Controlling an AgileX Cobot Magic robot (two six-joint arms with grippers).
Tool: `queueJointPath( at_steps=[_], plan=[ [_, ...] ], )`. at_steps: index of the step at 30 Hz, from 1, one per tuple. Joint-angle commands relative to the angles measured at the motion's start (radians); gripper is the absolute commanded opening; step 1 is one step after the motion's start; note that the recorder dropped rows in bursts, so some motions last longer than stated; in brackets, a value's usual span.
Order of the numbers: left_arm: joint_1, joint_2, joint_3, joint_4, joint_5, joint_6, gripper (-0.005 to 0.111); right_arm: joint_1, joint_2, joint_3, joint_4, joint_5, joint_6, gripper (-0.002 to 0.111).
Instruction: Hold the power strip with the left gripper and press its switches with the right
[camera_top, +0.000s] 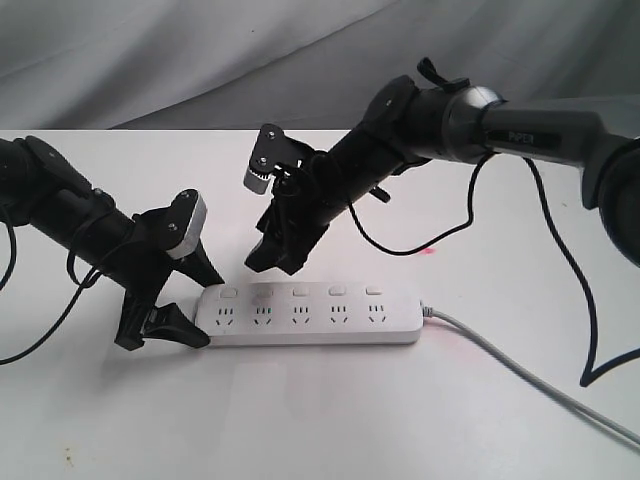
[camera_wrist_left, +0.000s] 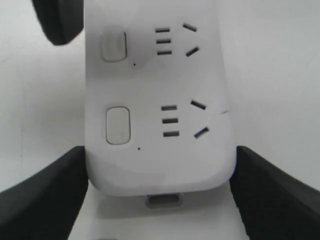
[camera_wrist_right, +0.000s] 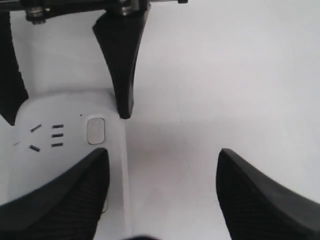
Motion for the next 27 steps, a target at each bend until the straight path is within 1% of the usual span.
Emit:
queueJointPath(
  at_steps=[1, 5, 8, 12, 16, 20, 23, 27],
  plan=[
    [-0.001, 0.003, 0.000, 0.023, -0.046, 0.002, 0.052, 0.001, 0.014, 0.039, -0.015, 0.017, 0.011, 0.057],
    [-0.001, 0.003, 0.000, 0.023, -0.046, 0.002, 0.052, 0.001, 0.051, 0.078, -0.026, -0.006, 0.010, 0.057],
    [-0.001, 0.003, 0.000, 0.023, -0.046, 0.002, 0.052, 0.001, 0.004, 0.078, -0.015, 0.003, 0.012, 0.057],
    [-0.001, 0.003, 0.000, 0.023, -0.039, 0.002, 0.052, 0.001, -0.081, 0.078, -0.007, -0.044, 0.002, 0.057],
    [-0.001, 0.003, 0.000, 0.023, -0.028, 0.002, 0.052, -0.001, -0.101, 0.078, -0.015, -0.061, 0.002, 0.057],
    [-0.001, 0.003, 0.000, 0.023, -0.028, 0.002, 0.052, 0.010, -0.030, 0.078, 0.018, -0.045, 0.001, 0.057],
    [-0.001, 0.003, 0.000, 0.023, -0.030, 0.002, 0.052, 0.010, 0.039, 0.078, -0.010, -0.063, -0.013, 0.057],
    [-0.001, 0.003, 0.000, 0.023, -0.032, 0.002, 0.052, 0.010, 0.016, 0.078, -0.014, -0.065, 0.010, 0.057]
  ],
)
